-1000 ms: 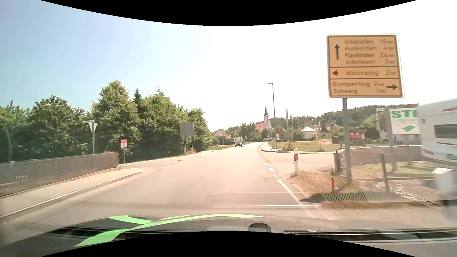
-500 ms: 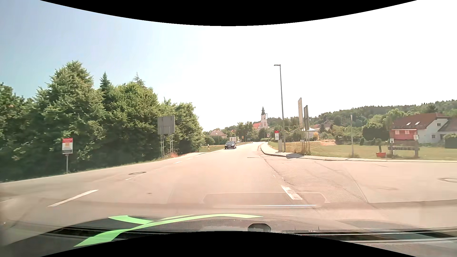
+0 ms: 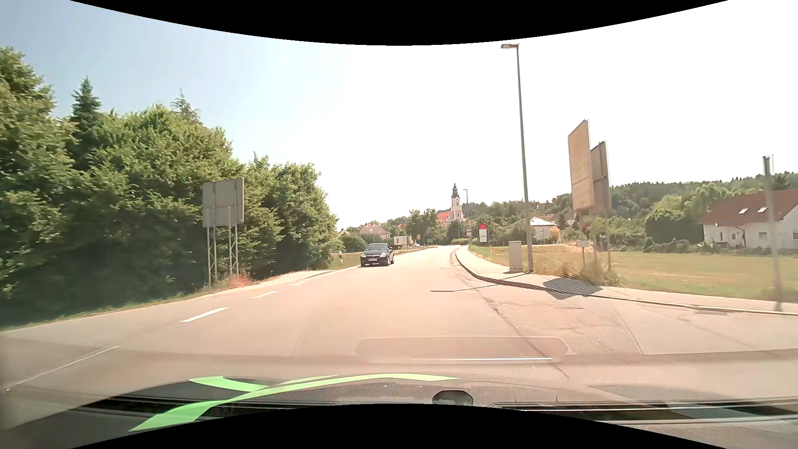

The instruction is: Follow the waypoints while adhering to traffic rules and regulations

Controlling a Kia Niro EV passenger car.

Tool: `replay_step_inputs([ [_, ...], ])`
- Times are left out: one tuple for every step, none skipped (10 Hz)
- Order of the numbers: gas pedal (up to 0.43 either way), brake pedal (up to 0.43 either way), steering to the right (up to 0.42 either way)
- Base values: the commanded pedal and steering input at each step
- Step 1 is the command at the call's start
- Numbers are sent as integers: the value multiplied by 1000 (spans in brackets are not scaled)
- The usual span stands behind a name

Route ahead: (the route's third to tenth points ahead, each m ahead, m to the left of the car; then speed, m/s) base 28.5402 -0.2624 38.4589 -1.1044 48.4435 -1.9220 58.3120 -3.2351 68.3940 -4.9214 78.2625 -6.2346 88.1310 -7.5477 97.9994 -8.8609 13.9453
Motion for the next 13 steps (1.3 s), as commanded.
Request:
replay_step_inputs([
  [130, 0, 3],
  [130, 0, 3],
  [138, 0, 5],
  [150, 0, 6],
  [150, 0, 6],
  [150, 0, 8],
  [150, 0, 9],
  [150, 0, 11],
  [138, 0, 11],
  [118, 0, 11],
  [98, 0, 11],
  [98, 0, 11],
  [98, 0, 11],
])
